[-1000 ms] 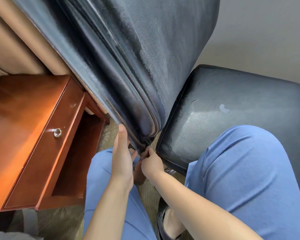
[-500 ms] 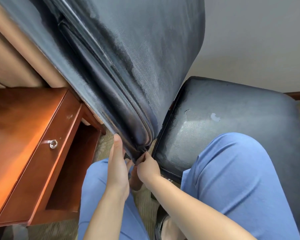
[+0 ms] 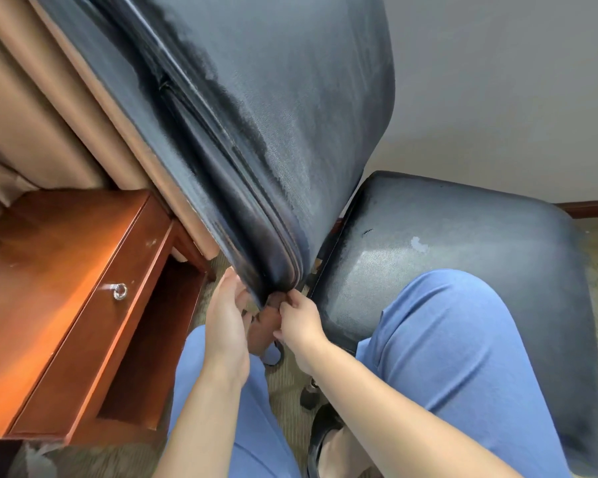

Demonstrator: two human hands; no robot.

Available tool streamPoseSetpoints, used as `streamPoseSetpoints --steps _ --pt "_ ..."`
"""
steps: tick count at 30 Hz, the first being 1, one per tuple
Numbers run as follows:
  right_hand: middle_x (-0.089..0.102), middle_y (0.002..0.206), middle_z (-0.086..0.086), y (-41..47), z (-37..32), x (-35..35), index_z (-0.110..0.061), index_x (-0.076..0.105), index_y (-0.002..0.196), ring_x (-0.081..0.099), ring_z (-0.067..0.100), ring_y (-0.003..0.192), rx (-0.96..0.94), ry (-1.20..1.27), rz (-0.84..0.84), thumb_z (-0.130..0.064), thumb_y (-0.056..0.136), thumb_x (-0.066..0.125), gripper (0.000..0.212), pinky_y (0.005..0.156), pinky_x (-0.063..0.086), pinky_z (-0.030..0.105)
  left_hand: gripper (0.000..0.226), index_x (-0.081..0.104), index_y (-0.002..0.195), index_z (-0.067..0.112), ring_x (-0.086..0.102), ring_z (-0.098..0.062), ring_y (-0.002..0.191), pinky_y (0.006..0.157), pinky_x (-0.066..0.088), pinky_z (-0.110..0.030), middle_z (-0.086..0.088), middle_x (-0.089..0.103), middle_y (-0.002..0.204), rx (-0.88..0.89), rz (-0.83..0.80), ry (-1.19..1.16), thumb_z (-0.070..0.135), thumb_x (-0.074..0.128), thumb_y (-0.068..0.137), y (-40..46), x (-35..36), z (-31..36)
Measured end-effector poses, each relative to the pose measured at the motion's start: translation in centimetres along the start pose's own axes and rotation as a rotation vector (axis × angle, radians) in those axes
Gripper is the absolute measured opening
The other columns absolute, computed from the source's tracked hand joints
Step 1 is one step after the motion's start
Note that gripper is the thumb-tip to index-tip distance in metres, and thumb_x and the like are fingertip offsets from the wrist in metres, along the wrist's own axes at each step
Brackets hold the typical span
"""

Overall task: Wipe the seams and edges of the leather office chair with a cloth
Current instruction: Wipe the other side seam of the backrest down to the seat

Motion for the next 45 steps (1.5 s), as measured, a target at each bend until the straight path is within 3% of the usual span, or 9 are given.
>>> streamPoseSetpoints --steps 5,9,13,16,22,30,34,42,45 --pt "0.059 0.106 0.002 -0.8 -0.7 -0.4 -0.016 0.057 0.121 0.054 0.011 0.087 0.055 0.221 0.013 -0.006 0.100 0.035 0.032 0.070 0.051 0.022 0.030 0.067 0.087 0.032 0.066 0.003 0.081 0.060 0.049 -0.016 0.016 0.072 0.083 0.032 0.052 0.056 0.022 0.042 0.101 -1.0 -0.2 0.7" --pt "0.059 0.120 0.008 -1.6 -0.9 -0.6 -0.012 0.055 0.130 0.059 0.010 0.079 0.088 0.350 0.061 -0.006 0.099 0.038 0.036 0.064 0.051 0.020 0.038 0.056 0.129 0.020 0.053 -0.016 0.116 0.079 0.040 -0.025 -0.002 0.057 0.131 -0.032 0.129 0.149 0.008 0.040 0.098 -1.5 -0.8 0.1" --pt "0.056 0.126 0.008 -2.7 -1.5 -0.8 -0.012 0.050 0.133 0.061 0.011 0.076 0.075 0.481 0.086 -0.008 0.099 0.039 0.035 0.072 0.052 0.022 0.064 0.040 0.145 0.019 0.043 -0.025 0.128 0.090 0.038 -0.034 -0.007 0.042 0.144 -0.055 0.104 0.205 -0.007 0.043 0.086 -1.7 -0.8 -0.6" --pt "0.057 0.124 0.008 -3.6 -2.2 -0.9 -0.010 0.048 0.133 0.063 0.011 0.076 0.037 0.543 0.091 -0.011 0.100 0.040 0.034 0.070 0.051 0.022 0.057 0.047 0.137 0.014 0.056 -0.025 0.114 0.095 0.046 -0.036 -0.007 0.054 0.130 -0.019 0.137 0.107 -0.009 0.052 0.086 -1.8 -0.8 -0.7" --pt "0.060 0.116 0.006 -5.9 -4.7 -1.7 -0.013 0.051 0.121 0.066 0.012 0.082 -0.130 0.574 0.111 -0.015 0.096 0.053 0.025 0.064 0.052 0.016 0.031 0.061 0.091 0.025 0.066 -0.022 0.099 0.093 0.053 -0.037 -0.001 0.067 0.099 0.174 0.308 -0.018 -0.002 0.072 0.080 -2.0 -1.6 0.7" --pt "0.064 0.089 -0.008 -9.2 -11.5 -1.7 -0.023 0.058 0.102 0.062 0.002 0.082 -0.598 0.212 0.169 -0.024 0.085 0.069 0.021 0.081 0.055 0.030 0.028 0.063 0.085 0.027 0.069 -0.022 0.090 0.084 0.057 -0.036 0.001 0.068 0.091 0.369 0.413 -0.108 0.006 0.079 0.075 -1.7 -2.0 6.1" --pt "0.063 0.088 -0.014 -10.5 -14.5 -1.3 -0.026 0.058 0.104 0.058 -0.009 0.080 -0.754 0.127 0.147 -0.023 0.085 0.070 0.023 0.078 0.048 0.013 0.027 0.064 0.088 0.024 0.070 -0.022 0.089 0.081 0.058 -0.035 -0.007 0.069 0.095 0.424 0.407 -0.156 0.006 0.080 0.074 -1.7 -2.3 8.2" --pt "0.063 0.104 -0.003 -11.8 -21.9 0.9 -0.018 0.058 0.119 0.060 0.008 0.094 -1.016 -0.073 0.143 -0.032 0.085 0.069 0.039 0.087 0.050 0.026 0.026 0.063 0.089 0.023 0.068 -0.011 0.081 0.074 0.056 -0.022 0.002 0.067 0.086 0.682 0.419 -0.160 0.007 0.079 0.076 -3.3 -2.3 15.9" --pt "0.059 0.102 -0.002 -12.6 -24.9 2.0 -0.016 0.056 0.122 0.058 0.009 0.090 -1.106 -0.120 0.116 -0.028 0.085 0.069 0.041 0.084 0.048 0.022 0.026 0.062 0.092 0.018 0.064 0.002 0.070 0.069 0.054 -0.018 0.006 0.066 0.082 0.793 0.399 -0.184 0.005 0.078 0.076 -3.4 -2.6 19.4"
Point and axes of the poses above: each hand's wrist, its own y-axis towards the middle knuckle, its own x-axis out of the palm, z = x × y, the point moved 6 cm from there along y, towards the middle knuckle
